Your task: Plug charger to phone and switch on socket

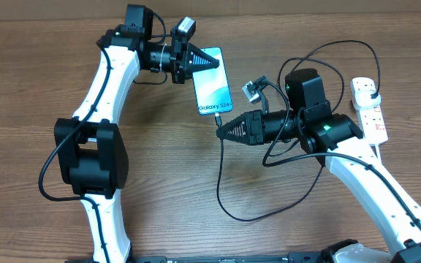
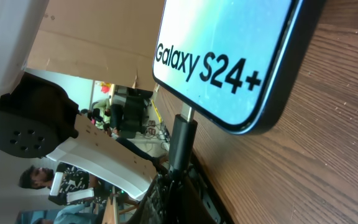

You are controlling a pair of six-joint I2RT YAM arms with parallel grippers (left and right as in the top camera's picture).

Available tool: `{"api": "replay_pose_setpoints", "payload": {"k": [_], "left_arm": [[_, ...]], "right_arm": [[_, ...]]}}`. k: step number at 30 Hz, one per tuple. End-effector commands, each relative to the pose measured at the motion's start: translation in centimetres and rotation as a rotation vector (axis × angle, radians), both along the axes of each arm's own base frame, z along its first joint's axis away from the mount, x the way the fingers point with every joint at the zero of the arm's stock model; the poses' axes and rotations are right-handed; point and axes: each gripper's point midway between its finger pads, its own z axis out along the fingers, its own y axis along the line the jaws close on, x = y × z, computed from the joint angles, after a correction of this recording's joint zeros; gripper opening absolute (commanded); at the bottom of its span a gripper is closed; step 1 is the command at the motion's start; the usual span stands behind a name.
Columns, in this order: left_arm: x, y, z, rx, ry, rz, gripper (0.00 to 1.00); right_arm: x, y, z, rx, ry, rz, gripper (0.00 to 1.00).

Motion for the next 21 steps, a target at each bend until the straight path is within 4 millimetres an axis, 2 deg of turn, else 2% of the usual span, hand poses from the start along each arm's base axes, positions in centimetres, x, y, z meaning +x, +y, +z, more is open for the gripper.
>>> {"api": "replay_pose_setpoints", "payload": {"k": [1, 21], "left_arm": [[-0.6, -0.54, 1.67, -0.053, -0.026, -0.034, 0.04], [-0.6, -0.54, 1.67, -0.055, -0.042, -0.034, 0.04]], "right_arm": [[-0.1, 0.05, 0.28, 0.004, -0.012, 0.0, 0.04], [-0.1, 0.05, 0.28, 0.004, -0.013, 0.0, 0.04]]}}
